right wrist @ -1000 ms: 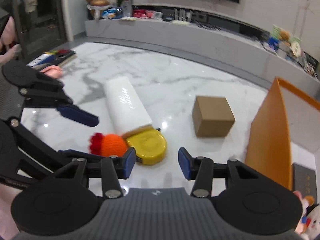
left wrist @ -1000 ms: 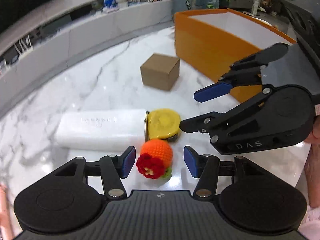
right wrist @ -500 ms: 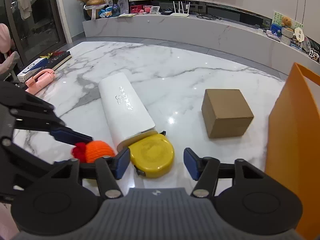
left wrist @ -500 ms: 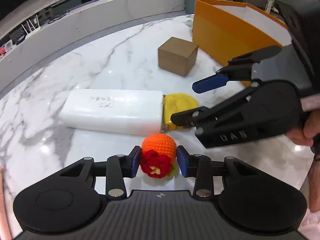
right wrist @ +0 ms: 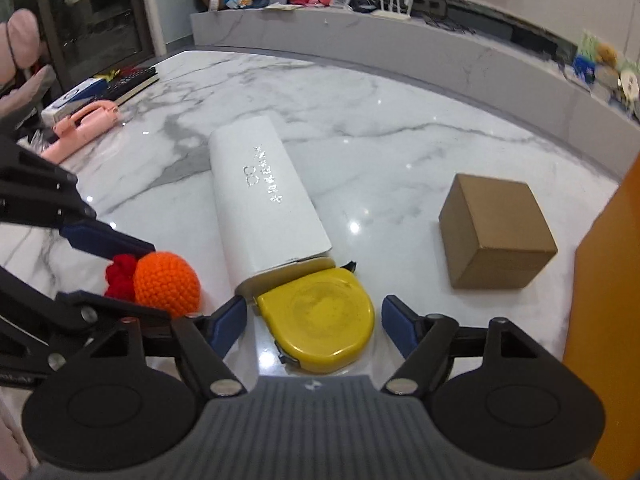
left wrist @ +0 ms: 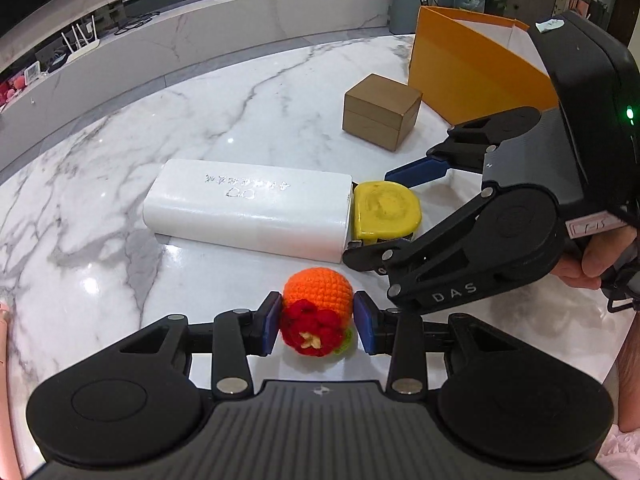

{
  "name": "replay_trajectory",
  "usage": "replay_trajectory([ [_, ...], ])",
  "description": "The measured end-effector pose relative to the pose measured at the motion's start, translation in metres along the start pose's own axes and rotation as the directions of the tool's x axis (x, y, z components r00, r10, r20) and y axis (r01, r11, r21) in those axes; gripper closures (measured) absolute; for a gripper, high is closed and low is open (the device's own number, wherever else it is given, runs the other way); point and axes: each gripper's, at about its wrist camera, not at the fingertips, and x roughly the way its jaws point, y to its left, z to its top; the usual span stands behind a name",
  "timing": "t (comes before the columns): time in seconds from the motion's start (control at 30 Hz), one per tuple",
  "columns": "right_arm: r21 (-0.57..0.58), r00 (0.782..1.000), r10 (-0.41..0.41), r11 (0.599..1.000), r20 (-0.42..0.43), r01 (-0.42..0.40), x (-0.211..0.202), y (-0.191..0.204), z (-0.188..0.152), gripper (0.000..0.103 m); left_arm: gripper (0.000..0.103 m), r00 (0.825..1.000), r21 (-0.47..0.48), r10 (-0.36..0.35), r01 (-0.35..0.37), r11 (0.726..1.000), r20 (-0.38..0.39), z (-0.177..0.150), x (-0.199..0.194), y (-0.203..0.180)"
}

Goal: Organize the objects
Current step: 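Grasp the orange crochet ball with the left gripper while the right grasps the yellow tape measure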

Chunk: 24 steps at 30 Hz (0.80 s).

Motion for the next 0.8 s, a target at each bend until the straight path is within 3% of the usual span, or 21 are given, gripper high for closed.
replay_trajectory([
  [0.1,-0.02,1.0,-0.002,1.0,0.006,0.002,-0.002,0.001,-0.002,0.03,0.059,1.0,0.0,0.002,-0.002,1.0,0.0,0.0,0.0,-0.001],
  [0.13,-0.023,1.0,-0.002,1.0,0.009,0.002,-0.003,0.002,-0.002,0.037,0.059,1.0,-0.002,0.003,-0.003,1.0,-0.001,0.0,0.001,-0.002],
  [0.17,-0.024,1.0,-0.002,1.0,0.01,0.003,-0.005,0.002,-0.002,0.039,0.059,1.0,-0.005,0.004,-0.004,1.0,-0.002,0.0,0.0,-0.003],
  [0.47,-0.027,1.0,-0.008,1.0,-0.013,0.008,-0.02,0.012,-0.017,0.04,0.059,1.0,-0.013,0.026,-0.026,1.0,-0.012,-0.005,-0.005,-0.014],
  [0.63,0.023,0.998,0.041,0.999,-0.038,-0.04,-0.035,0.014,-0.025,0.04,0.059,1.0,-0.052,0.024,-0.023,0.998,0.002,-0.006,-0.02,-0.014],
  [0.8,0.031,0.998,0.056,0.998,0.0,-0.056,-0.064,0.017,-0.026,0.04,0.059,0.999,-0.053,0.031,-0.029,0.998,0.032,-0.008,-0.042,-0.023],
])
